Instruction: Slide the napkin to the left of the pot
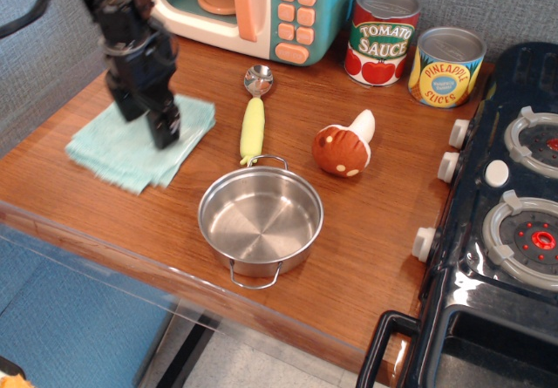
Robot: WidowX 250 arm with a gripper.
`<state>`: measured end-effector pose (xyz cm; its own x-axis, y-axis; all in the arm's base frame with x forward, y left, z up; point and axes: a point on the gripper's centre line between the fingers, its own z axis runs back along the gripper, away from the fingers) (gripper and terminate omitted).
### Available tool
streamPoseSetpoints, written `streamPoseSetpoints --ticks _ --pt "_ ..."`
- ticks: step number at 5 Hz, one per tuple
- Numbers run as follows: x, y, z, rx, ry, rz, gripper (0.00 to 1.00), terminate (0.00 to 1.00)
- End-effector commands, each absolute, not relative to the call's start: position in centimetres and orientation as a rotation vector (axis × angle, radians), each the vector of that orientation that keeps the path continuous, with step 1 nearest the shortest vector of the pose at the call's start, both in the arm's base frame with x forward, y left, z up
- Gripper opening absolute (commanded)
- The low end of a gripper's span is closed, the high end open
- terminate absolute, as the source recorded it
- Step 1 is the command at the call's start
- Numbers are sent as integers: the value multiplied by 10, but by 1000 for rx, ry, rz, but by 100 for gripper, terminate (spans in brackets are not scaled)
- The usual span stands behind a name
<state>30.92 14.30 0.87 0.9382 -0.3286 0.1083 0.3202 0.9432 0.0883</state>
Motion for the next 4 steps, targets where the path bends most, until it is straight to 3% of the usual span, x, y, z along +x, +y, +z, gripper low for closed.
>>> streamPoseSetpoints --ticks 1,3,4 --pt "276 136 21 96 -121 -396 100 0" --pt "285 129 28 95 -151 -394 100 0" --pt "295 133 64 115 -239 -368 100 0"
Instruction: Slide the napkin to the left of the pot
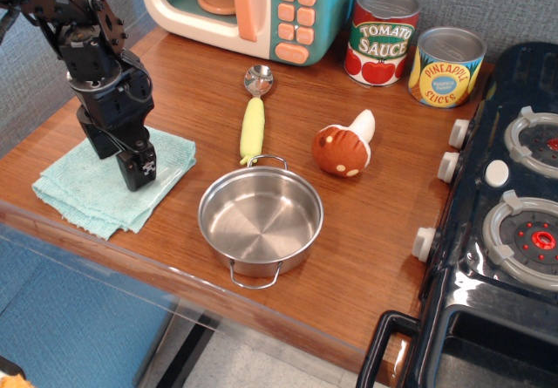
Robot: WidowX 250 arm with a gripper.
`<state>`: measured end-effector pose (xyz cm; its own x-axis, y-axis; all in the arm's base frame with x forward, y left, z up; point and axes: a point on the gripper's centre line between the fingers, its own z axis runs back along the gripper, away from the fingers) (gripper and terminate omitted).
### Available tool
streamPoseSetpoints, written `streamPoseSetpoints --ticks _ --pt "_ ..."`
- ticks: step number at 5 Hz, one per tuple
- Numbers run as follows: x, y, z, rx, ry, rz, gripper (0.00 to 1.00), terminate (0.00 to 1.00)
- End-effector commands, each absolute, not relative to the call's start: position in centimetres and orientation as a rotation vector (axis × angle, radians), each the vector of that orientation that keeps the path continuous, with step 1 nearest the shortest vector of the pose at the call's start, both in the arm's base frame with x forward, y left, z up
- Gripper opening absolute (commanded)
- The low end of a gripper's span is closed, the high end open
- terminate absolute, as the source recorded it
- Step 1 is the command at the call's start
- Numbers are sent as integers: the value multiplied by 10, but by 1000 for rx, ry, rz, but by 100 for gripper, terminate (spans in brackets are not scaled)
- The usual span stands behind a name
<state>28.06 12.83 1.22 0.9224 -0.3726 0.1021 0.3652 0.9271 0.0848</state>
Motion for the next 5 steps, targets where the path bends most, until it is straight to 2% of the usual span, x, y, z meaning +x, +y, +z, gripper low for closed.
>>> streamPoseSetpoints --ticks 1,2,3,4,5 --pt "286 132 92 114 -296 -353 100 0" --pt "270 134 101 97 -323 -314 100 0" --pt "254 134 102 61 -280 -266 100 0" --pt "254 134 102 61 -280 -266 100 0" --pt "254 134 102 61 -280 -266 100 100"
